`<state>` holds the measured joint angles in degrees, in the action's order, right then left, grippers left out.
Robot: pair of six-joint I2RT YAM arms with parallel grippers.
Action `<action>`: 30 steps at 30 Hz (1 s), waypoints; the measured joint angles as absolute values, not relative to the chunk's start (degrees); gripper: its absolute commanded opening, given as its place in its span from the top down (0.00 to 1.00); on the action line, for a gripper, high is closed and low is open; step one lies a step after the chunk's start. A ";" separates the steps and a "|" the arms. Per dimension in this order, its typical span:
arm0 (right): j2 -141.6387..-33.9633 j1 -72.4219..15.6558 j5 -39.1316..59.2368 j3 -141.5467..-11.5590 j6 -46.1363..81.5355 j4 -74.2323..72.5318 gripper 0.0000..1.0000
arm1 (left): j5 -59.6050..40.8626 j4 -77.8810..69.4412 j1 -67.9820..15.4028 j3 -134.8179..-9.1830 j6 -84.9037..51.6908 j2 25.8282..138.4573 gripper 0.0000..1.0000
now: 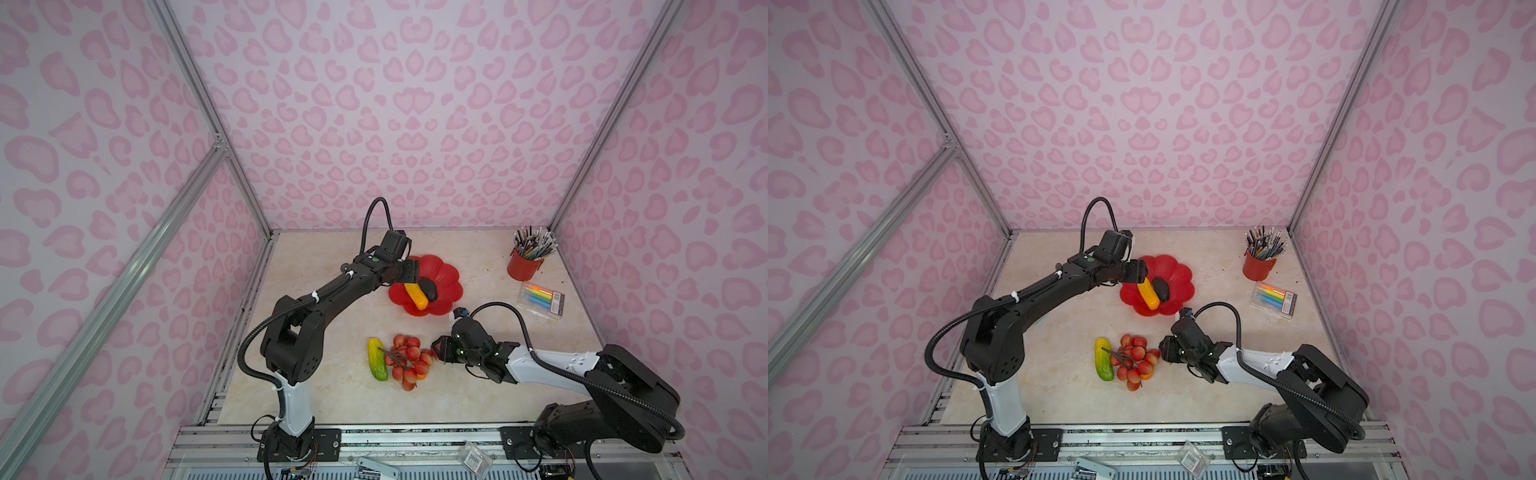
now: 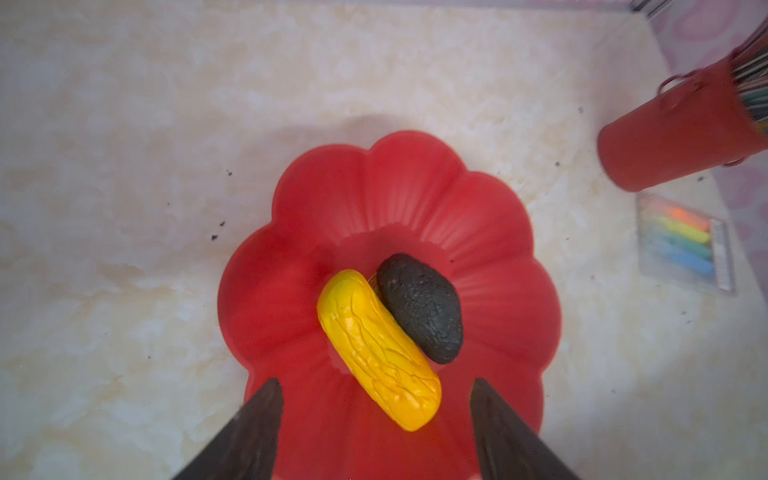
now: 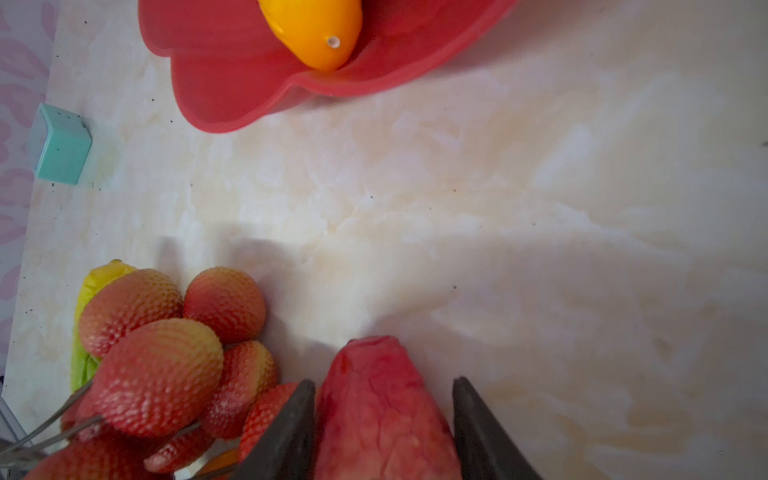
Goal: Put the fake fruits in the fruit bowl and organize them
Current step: 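Place yellow cucumber in bowl with left gripper while right gripper grasps mango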
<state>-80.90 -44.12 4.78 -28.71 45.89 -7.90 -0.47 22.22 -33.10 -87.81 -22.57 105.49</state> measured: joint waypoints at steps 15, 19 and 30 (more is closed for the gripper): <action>-66.41 -39.66 -6.46 -40.60 37.21 6.81 0.73 | 7.11 17.93 -32.95 -51.05 -31.16 63.83 0.24; -72.60 -32.25 -5.74 -45.60 33.67 6.85 0.73 | 7.05 18.50 -33.52 -41.50 -35.33 58.19 0.24; -100.44 -24.05 1.52 -65.65 26.87 6.26 0.72 | 6.42 18.50 -38.13 -31.05 -42.02 54.33 0.24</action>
<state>-100.44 -24.05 1.52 -65.65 26.87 6.26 6.42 18.50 -38.13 -31.05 -42.02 54.33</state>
